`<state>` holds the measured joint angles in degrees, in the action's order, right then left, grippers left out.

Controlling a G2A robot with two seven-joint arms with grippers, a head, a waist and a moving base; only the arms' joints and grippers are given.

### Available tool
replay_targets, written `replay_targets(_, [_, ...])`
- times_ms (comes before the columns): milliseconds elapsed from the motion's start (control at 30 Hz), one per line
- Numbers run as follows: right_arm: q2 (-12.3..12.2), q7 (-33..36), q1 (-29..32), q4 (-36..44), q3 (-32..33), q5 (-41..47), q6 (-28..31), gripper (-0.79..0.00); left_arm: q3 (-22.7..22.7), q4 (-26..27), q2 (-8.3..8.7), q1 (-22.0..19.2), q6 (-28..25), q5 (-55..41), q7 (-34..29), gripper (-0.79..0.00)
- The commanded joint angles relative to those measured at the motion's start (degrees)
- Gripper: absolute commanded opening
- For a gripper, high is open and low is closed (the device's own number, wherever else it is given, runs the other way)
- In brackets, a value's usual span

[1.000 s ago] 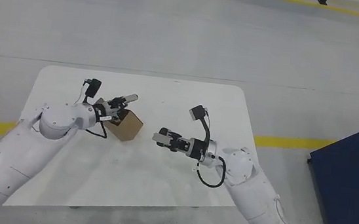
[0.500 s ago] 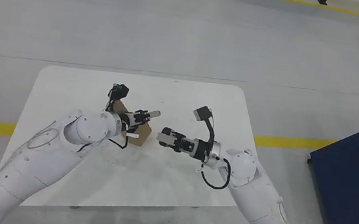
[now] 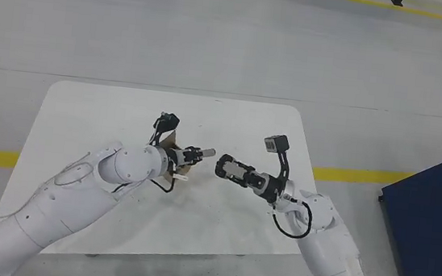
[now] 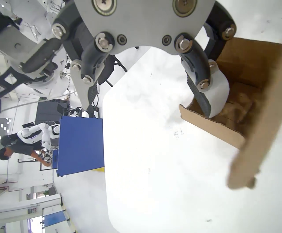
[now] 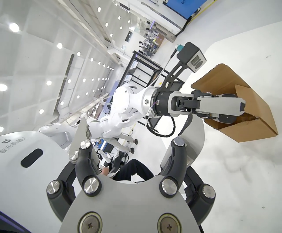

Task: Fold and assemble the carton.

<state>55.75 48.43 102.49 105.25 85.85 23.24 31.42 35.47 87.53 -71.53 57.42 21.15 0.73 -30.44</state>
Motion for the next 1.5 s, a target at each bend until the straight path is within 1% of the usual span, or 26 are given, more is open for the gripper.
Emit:
replay_targets(0, [-0.1, 0.5, 0.5, 0.1, 0.6, 0.6, 0.2, -0.074, 1.4, 2.2, 0.24, 1.0, -0.5, -1.4, -0.1, 0.0])
replay_targets(100, [-0.1, 1.0, 1.0, 0.6, 0.8, 0.2, 0.2, -0.077, 5.9, 6.7, 1.47, 4.1, -2.1, -3.0, 0.3, 0.0])
replay_targets(167, [-0.1, 0.8, 1.2, 1.0, 0.8, -0.4, 0.1, -0.074, 11.5, 11.6, 3.07, 8.5, -3.9, -4.4, 0.2, 0.0])
replay_targets(200, [-0.1, 0.8, 1.2, 1.1, 0.7, -0.6, 0.0, -0.077, 13.5, 13.3, 3.62, 10.1, -4.5, -5.0, 0.0, 0.0])
replay_targets(267, [-0.1, 0.6, 1.2, 1.4, 0.5, -1.2, -0.2, -0.074, 20.6, 18.2, 5.28, 16.1, -6.5, -8.4, -1.2, 0.0])
replay_targets(300, [-0.1, 0.4, 1.2, 1.7, 0.2, -1.8, -0.6, -0.074, 26.0, 21.0, 6.27, 20.6, -8.1, -11.8, -1.9, 0.0])
replay_targets(333, [0.0, 0.3, 1.1, 1.9, 0.0, -2.2, -0.8, -0.077, 28.5, 22.1, 6.72, 22.9, -8.9, -13.5, -2.6, 0.0])
replay_targets(367, [0.0, 0.1, 1.0, 2.1, -0.4, -3.0, -1.3, -0.08, 32.2, 23.2, 7.31, 26.1, -10.1, -16.1, -4.0, 0.0])
replay_targets(433, [0.1, -0.6, 0.5, 2.6, -1.2, -4.5, -2.4, -0.077, 38.5, 23.8, 8.31, 31.2, -12.9, -17.6, -6.2, 0.0])
replay_targets(467, [0.1, -1.0, 0.3, 2.8, -1.6, -5.2, -2.9, -0.068, 40.5, 23.3, 8.66, 33.2, -13.7, -18.4, -7.9, 0.0])
replay_targets(500, [0.1, -1.3, 0.1, 2.9, -2.0, -5.8, -3.3, -0.074, 42.0, 22.3, 8.91, 34.5, -14.0, -19.9, -9.9, 0.0])
replay_targets(567, [0.2, -1.8, -0.3, 3.1, -2.6, -6.7, -3.9, -0.071, 44.2, 18.9, 9.2, 34.7, -14.1, -21.5, -11.7, 0.0])
replay_targets(600, [0.3, -2.2, -0.5, 3.1, -3.0, -7.2, -4.2, -0.077, 44.2, 16.4, 9.29, 33.8, -14.8, -19.7, -11.9, 0.0])
replay_targets(633, [0.3, -2.3, -0.6, 3.2, -3.2, -7.4, -4.3, -0.074, 43.9, 15.2, 9.36, 33.1, -15.2, -18.3, -12.6, 0.0])
replay_targets(667, [0.3, -2.5, -0.7, 3.2, -3.4, -7.7, -4.4, -0.077, 43.4, 13.6, 9.46, 31.7, -17.1, -15.4, -13.2, 0.0])
replay_targets(733, [0.4, -2.7, -0.8, 3.3, -3.7, -8.1, -4.6, -0.099, 42.1, 9.7, 9.34, 29.8, -25.3, -9.4, -10.6, 0.0])
replay_targets(767, [0.4, -2.8, -0.8, 3.3, -3.8, -8.4, -4.6, -0.105, 41.1, 8.1, 9.21, 29.0, -28.6, -8.9, -11.2, 0.0])
replay_targets(800, [0.4, -3.0, -0.8, 3.3, -3.9, -8.6, -4.7, -0.099, 41.1, 8.1, 9.21, 29.0, -28.6, -8.9, -11.2, 0.0])
replay_targets(867, [0.4, -3.2, -0.8, 3.4, -4.0, -8.7, -4.9, -0.129, 41.1, 8.1, 9.21, 29.0, -28.6, -8.9, -11.2, 0.0])
replay_targets(1067, [0.5, -4.1, -1.6, 3.5, -5.0, -9.7, -6.0, -0.055, 41.1, 8.1, 9.21, 29.0, -28.6, -8.9, -11.2, 0.0])
replay_targets(1133, [0.6, -4.3, -1.9, 3.5, -5.4, -10.0, -6.6, -0.065, 41.1, 8.1, 9.21, 29.0, -28.6, -8.9, -11.2, 0.0])
replay_targets(1233, [0.6, -4.4, -2.5, 3.4, -5.8, -10.2, -7.2, -0.049, 41.1, 8.2, 9.23, 28.9, -28.7, -8.3, -10.9, 0.0])
replay_targets(1267, [0.6, -4.4, -2.7, 3.3, -5.9, -10.2, -7.3, -0.052, 41.2, 8.8, 9.37, 28.8, -30.3, -1.9, -7.9, 0.0])
replay_targets(1333, [0.6, -4.3, -3.0, 3.1, -6.1, -10.1, -7.6, -0.055, 39.7, 10.2, 9.49, 29.9, -33.4, 15.0, 1.2, 0.0])
replay_targets(1400, [0.6, -4.2, -3.3, 3.0, -6.2, -9.9, -7.8, -0.065, 37.6, 10.6, 9.44, 30.7, -37.1, 25.8, 7.2, 0.0])
replay_targets(1467, [0.7, -4.1, -3.7, 2.9, -6.4, -10.1, -8.4, -0.052, 36.1, 9.4, 9.46, 31.4, -40.5, 37.1, 14.1, 0.0])
